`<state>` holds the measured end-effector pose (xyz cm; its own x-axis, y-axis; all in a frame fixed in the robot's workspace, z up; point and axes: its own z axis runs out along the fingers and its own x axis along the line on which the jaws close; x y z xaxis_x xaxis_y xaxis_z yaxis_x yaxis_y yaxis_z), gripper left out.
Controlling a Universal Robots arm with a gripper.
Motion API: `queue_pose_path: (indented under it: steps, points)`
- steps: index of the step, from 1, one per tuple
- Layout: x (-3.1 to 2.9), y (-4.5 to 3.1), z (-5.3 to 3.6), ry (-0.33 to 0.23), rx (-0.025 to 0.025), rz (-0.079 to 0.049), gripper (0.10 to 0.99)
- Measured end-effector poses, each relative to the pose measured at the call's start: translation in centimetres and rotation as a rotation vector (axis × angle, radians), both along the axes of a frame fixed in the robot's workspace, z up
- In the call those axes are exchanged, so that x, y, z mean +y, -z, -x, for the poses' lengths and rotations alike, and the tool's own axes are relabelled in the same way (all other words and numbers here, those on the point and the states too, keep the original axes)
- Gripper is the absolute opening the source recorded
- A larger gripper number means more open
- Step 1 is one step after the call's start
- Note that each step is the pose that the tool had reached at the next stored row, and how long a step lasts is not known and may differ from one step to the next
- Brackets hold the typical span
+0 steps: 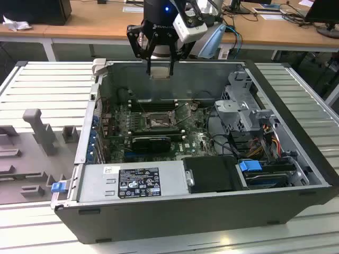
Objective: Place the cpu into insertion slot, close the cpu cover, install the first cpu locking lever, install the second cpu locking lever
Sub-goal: 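Place the cpu into insertion slot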
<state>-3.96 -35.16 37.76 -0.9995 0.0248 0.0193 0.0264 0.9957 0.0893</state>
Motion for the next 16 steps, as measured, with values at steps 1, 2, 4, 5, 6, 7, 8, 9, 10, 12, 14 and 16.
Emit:
queue_pose_path:
  steps: [1, 2, 4, 5, 6, 7, 8, 9, 10, 12, 14, 16]
  points:
    - [0.0, 0.0, 0.0, 0.003, 0.0, 0.0, 0.525]
    - [0.0, 0.0, 0.0, 0.024, 0.0, 0.0, 0.525]
    - [0.0, 0.01, 0.02, 0.092, 0.0, 0.0, 0.525]
    - [0.0, 0.05, 0.11, 0.103, 0.0, 0.0, 0.525]
    - [-0.01, 0.12, 0.12, 0.107, 0.0, 0.0, 0.525]
    - [-0.03, 0.19, 0.13, 0.107, 0.0, 0.0, 0.525]
    - [-0.06, 0.25, 0.13, 0.107, 0.0, 0.0, 0.525]
    - [-0.06, 0.26, 0.13, 0.107, 0.0001, 0.0, 0.525]
    - [-0.06, 0.26, 0.13, 0.109, 0.0001, 0.0, 0.525]
    - [-0.06, 0.29, 0.13, 0.134, 0.0, 0.0, 0.525]
    - [-0.06, 0.3, 0.12, 0.148, 0.0, 0.0, 0.525]
    - [-0.06, 0.3, 0.13, 0.159, 0.0, 0.0, 0.525]
